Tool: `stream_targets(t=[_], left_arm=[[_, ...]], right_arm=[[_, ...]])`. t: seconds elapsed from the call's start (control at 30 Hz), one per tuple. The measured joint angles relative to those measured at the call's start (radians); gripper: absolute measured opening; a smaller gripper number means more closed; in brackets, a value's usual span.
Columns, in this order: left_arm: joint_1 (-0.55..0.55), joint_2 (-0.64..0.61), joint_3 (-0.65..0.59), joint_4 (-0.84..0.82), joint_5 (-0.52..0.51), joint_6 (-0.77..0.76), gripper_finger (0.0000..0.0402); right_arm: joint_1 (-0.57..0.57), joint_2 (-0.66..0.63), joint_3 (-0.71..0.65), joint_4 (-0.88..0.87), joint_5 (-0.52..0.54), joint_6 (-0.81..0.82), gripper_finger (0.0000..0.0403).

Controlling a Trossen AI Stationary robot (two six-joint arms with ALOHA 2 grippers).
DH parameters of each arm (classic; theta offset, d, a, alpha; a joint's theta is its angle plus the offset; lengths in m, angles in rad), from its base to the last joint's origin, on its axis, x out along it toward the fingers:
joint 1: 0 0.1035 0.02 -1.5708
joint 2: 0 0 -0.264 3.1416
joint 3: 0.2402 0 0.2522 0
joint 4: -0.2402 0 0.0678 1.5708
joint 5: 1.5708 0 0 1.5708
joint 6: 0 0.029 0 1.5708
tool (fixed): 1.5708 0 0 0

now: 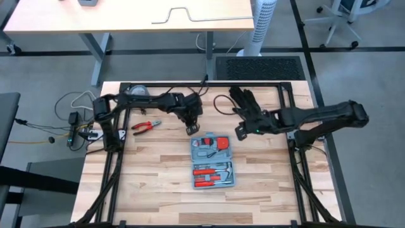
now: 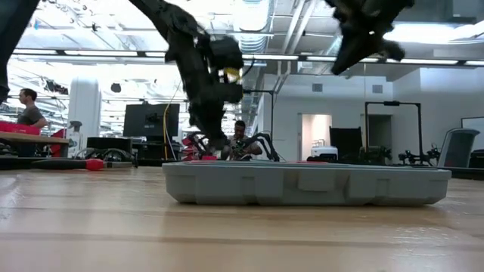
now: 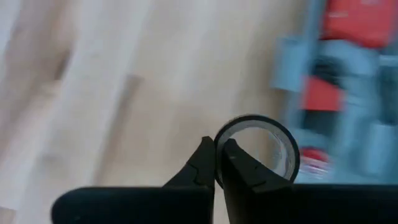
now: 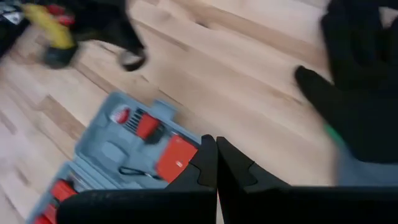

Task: Prefit tool cases
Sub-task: Put the black electrical tape into the gray prefit tool case

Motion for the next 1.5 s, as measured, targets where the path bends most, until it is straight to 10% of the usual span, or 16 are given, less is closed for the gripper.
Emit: stream_targets(t=[0.47, 1.5], left_arm=[[-0.340, -0.018, 0.001, -0.036, -0.242, -0.220, 0.0001], [-0.320, 0.078, 0.001, -0.054, -0.299, -0.298, 0.0020]], right_arm=[[0.283, -0.077, -0.258, 0.152, 0.093, 0.249, 0.0001], [0.363, -0.076, -0.288, 0.155, 0.117, 0.285, 0.0001]])
